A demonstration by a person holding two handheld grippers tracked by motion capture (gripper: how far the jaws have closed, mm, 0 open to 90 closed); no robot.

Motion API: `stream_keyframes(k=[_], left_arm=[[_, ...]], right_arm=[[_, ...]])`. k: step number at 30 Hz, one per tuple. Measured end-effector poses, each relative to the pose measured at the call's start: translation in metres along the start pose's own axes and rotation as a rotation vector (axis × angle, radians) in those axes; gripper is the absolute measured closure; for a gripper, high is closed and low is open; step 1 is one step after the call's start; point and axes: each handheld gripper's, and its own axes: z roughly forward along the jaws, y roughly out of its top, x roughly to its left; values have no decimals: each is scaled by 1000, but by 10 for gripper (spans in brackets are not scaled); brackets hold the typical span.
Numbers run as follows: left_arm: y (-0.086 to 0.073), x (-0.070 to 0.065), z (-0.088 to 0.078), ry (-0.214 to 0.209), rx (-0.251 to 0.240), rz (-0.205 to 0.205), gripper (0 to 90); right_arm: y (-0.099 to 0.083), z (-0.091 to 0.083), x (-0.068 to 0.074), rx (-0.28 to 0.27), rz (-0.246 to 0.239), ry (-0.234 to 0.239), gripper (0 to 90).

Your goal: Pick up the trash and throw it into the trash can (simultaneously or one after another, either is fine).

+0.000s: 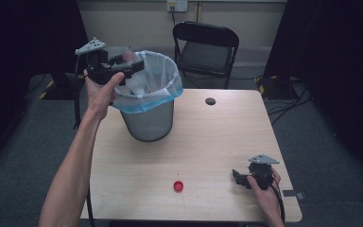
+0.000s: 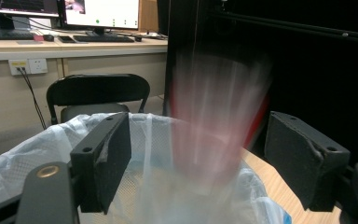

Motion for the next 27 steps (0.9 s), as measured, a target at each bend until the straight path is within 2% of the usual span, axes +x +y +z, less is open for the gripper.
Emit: stream_keyframes(k=[7,10,14,15,18,27], left_arm=[[-3,2,-4,-9,-1,-2,211],[-7,4,-5,-16,11,-30,235],[-10,5,-7,-24,7,-39,235],[-12,5,-7,-25,22,-30,235],[-14,3,-9,-28,24,-20,229],[-18,-3,-17,-61,15,-22,232]], right_arm=[[0,0,0,0,0,0,89],[0,0,0,0,0,0,89],[0,0,0,0,0,0,89],[0,0,0,0,0,0,89],[0,0,0,0,0,0,89],[0,0,0,0,0,0,89]])
